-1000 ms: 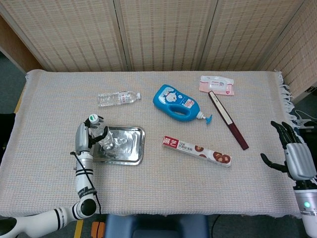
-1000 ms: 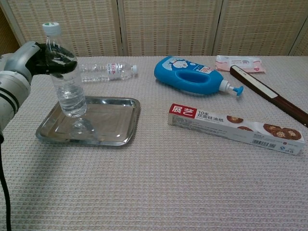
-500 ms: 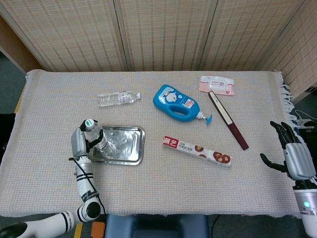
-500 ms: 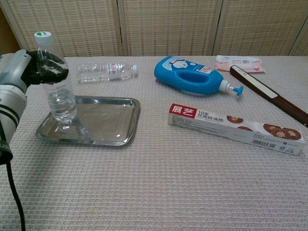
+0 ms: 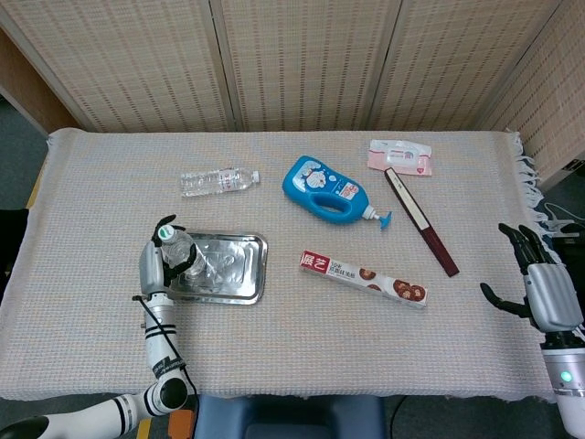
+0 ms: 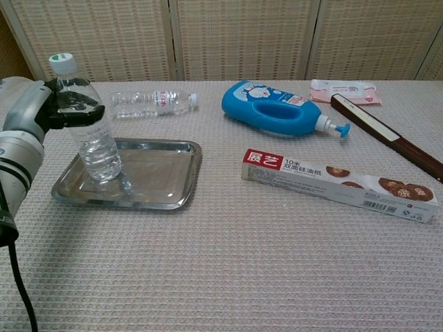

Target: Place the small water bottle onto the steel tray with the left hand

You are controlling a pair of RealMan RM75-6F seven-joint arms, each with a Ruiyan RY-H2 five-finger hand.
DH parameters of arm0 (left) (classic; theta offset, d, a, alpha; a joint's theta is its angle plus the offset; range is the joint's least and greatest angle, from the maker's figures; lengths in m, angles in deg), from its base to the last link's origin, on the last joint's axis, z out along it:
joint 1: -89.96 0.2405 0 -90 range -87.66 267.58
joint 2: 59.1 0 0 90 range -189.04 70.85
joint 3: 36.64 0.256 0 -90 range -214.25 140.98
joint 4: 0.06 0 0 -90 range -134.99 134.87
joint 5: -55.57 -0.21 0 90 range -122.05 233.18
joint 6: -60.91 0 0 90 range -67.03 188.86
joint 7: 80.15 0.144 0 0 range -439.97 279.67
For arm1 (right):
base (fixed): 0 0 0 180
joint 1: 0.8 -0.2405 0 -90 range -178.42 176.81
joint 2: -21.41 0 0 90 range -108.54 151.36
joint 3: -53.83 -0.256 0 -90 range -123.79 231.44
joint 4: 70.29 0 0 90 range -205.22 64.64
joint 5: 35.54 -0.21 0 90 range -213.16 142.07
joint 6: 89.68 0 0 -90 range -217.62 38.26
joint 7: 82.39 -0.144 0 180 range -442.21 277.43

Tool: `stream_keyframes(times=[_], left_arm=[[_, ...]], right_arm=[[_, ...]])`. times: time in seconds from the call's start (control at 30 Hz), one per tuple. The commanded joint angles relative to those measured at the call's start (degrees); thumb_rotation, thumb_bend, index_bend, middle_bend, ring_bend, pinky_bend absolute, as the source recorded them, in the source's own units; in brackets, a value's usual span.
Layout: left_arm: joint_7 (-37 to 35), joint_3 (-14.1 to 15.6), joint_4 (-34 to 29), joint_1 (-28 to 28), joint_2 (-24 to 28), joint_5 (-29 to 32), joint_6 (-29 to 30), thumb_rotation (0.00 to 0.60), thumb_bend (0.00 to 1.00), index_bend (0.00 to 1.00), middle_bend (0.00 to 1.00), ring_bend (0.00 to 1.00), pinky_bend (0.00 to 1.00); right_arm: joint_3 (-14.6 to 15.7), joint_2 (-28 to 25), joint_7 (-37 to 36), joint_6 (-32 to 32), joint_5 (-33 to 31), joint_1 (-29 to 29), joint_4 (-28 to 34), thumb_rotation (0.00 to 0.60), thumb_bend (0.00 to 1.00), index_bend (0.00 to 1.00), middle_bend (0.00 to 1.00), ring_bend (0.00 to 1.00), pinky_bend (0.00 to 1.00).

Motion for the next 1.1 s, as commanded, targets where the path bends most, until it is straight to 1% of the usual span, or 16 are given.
stream_keyframes(times=[0.03, 0.07, 0.13, 0.3, 0.37, 0.53, 0.63, 0.73, 0.83, 1.1], left_arm=[[-0.3, -0.2, -1.3, 0.6, 0.5, 0.0, -1.0, 0.600, 0.43, 0.01, 0.05, 0.05, 0.25], [-0.4, -0.3, -1.6, 0.7, 0.6, 0.1, -1.2, 0.600, 0.42, 0.00, 0.02, 0.03, 0.24], [-0.3, -0.6, -2.0, 0.9, 0.8, 0.3, -1.5, 0.600, 0.41, 0.00, 0.00, 0.01, 0.23], [0.3, -0.7, -2.9, 1.4, 1.7, 0.8, -2.7, 0.600, 0.41, 0.00, 0.00, 0.00, 0.22], [1.0, -0.4, -4.3, 1.8, 2.8, 1.5, -4.2, 0.600, 0.41, 0.00, 0.00, 0.00, 0.21], [3.1, 1.1, -11.7, 3.3, 8.6, 4.0, -9.9, 0.600, 0.40, 0.00, 0.00, 0.00, 0.20], [3.5, 1.4, -16.3, 3.9, 12.2, 5.3, -13.0, 0.600, 0.39, 0.00, 0.00, 0.00, 0.20], [4.2, 1.6, -18.5, 3.8, 14.2, 5.7, -14.3, 0.600, 0.39, 0.00, 0.00, 0.00, 0.19], [4.4, 1.6, -19.4, 3.5, 15.5, 6.1, -15.5, 0.600, 0.39, 0.00, 0.00, 0.00, 0.19], [4.6, 1.2, -18.9, 2.1, 16.8, 7.6, -17.2, 0.600, 0.38, 0.00, 0.00, 0.00, 0.19]], right_arm=[[0.0, 0.0, 0.0, 0.0, 0.1, 0.0, 0.0, 0.600, 0.19, 0.08, 0.11, 0.00, 0.21], [0.0, -0.1, -0.1, 0.0, 0.1, 0.0, 0.1, 0.600, 0.19, 0.08, 0.11, 0.00, 0.21], [0.1, -0.1, -0.1, 0.1, 0.2, 0.1, 0.1, 0.600, 0.19, 0.08, 0.11, 0.00, 0.21], [0.0, 0.0, 0.0, -0.1, 0.0, 0.0, 0.0, 0.600, 0.19, 0.08, 0.11, 0.00, 0.21], [0.1, 0.0, 0.1, -0.3, 0.0, -0.1, 0.0, 0.600, 0.19, 0.08, 0.11, 0.00, 0.21], [0.3, -0.2, -0.2, -0.8, 0.0, -0.3, 0.1, 0.600, 0.19, 0.08, 0.11, 0.00, 0.21], [0.3, -0.3, -0.3, -1.1, -0.1, -0.3, 0.1, 0.600, 0.19, 0.08, 0.11, 0.00, 0.21], [0.3, -0.3, -0.2, -1.0, 0.0, -0.3, 0.2, 0.600, 0.19, 0.08, 0.11, 0.00, 0.21], [0.3, -0.3, -0.2, -1.0, 0.0, -0.3, 0.2, 0.600, 0.19, 0.08, 0.11, 0.00, 0.21], [0.2, -0.3, -0.3, -1.0, -0.3, -0.3, 0.1, 0.600, 0.19, 0.08, 0.11, 0.00, 0.21]])
